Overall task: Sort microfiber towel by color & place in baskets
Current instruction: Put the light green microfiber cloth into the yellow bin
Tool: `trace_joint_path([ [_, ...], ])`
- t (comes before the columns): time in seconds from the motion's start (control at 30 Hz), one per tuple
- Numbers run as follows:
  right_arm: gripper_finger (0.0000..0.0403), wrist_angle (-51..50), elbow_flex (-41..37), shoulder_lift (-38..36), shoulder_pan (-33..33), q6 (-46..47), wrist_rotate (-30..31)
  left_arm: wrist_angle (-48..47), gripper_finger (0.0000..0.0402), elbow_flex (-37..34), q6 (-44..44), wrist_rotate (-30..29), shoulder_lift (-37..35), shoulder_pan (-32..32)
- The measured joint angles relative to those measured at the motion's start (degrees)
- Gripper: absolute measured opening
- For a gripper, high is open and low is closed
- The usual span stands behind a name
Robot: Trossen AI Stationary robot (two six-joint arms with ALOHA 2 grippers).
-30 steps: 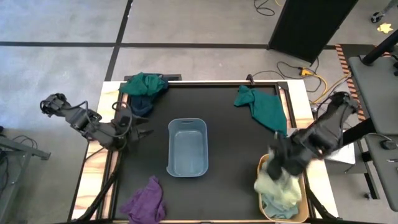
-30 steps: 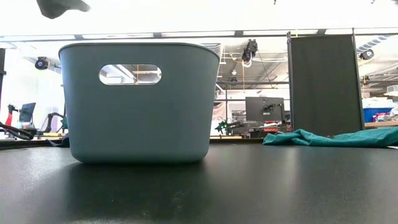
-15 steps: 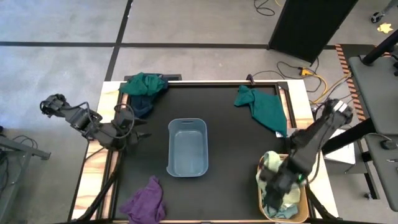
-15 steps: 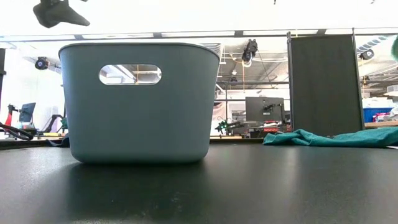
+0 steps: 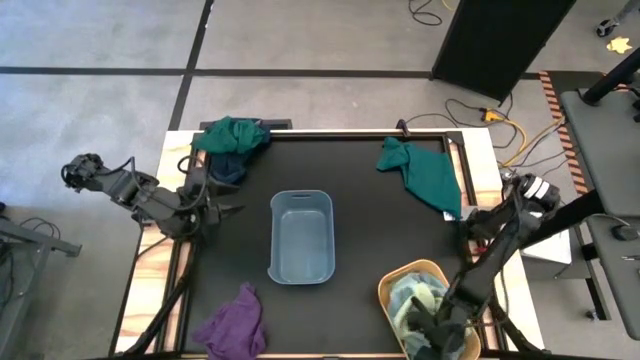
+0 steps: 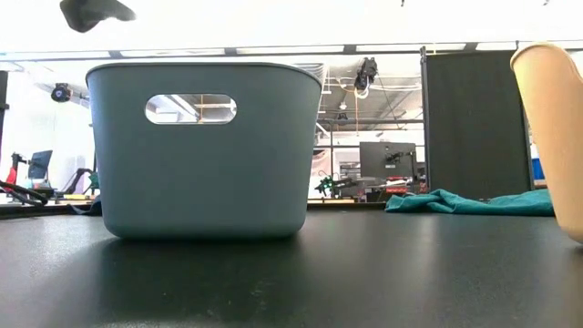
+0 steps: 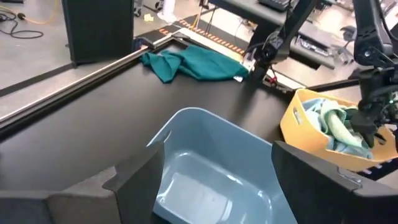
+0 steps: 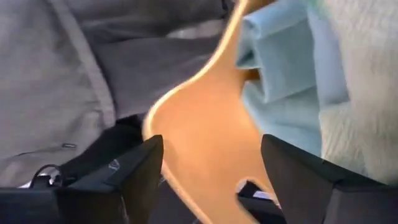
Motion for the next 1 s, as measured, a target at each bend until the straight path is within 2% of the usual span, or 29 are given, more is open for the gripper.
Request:
trace_joint_path([
  [0.13,0.0246,-2.4,-0.2,-5.2,0.2,-0.7,6.0,1.3,0.0281,0.0,-0.2,-0.2,0.2,0.2],
  [0.33,0.0238,-2.3,-0.6,-14.7,0.1,-2.5,20.1,4.7,0.0281,0.0,-0.9,-0.5,0.4,0.2],
  [0.4,0.0239,1.8,-1.1,-16.4,0.1,-4.3,22.9,5.8,0.0281,0.0,-0.9,-0.4,0.5,0.2],
  [0.6,0.0235,23.6,-5.4,-16.1,0.0,-7.5,24.0,6.7,0.0281,0.0,-2.7,0.5,0.6,0.2],
  [0.7,0.0228,26.9,-6.0,-16.0,0.0,-10.6,24.9,6.7,0.0281,0.0,-3.6,1.2,1.0,0.2],
  [0.83,0.0222,24.1,-5.8,-18.3,-0.1,-12.1,26.6,6.7,0.0281,0.0,-3.8,1.9,1.6,0.2],
  [1.0,0.0221,8.0,-1.3,-22.1,0.1,-12.5,30.0,6.7,0.0281,0.0,-4.7,1.9,2.1,0.2],
])
